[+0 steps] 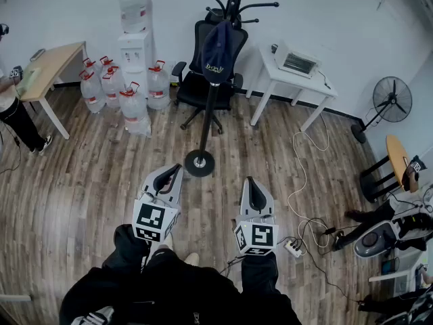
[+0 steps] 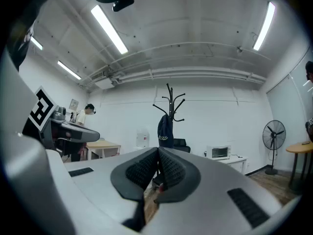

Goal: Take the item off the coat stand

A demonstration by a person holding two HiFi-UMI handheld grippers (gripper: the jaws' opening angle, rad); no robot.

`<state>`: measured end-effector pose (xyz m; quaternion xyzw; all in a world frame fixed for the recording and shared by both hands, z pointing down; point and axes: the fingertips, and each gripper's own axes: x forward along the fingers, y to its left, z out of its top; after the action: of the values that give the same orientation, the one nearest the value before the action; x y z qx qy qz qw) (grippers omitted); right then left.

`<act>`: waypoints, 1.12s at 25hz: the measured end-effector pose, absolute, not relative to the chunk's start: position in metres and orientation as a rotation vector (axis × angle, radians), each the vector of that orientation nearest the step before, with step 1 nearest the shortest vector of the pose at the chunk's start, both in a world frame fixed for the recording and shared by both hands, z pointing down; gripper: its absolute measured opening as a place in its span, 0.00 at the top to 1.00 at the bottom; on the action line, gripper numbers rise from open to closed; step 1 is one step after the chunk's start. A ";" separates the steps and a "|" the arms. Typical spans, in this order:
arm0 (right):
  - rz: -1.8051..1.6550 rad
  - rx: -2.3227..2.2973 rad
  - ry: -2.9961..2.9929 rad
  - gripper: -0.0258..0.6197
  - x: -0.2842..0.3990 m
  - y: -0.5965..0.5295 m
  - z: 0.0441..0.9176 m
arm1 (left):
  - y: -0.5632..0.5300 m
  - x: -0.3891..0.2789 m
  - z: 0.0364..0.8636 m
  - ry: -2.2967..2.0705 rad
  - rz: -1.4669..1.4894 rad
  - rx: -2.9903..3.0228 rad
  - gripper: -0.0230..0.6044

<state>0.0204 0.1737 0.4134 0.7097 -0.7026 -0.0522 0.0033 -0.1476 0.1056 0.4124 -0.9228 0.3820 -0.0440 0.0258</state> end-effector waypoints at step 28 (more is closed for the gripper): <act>-0.092 2.259 -2.154 0.93 0.138 0.032 0.432 | -0.040 -0.020 0.428 1.109 -0.161 -2.895 0.92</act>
<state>0.1384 0.0318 0.4319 0.7234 -0.6897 -0.0293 0.0094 -0.0199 -0.0400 0.4284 -0.9324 0.3571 -0.0520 0.0188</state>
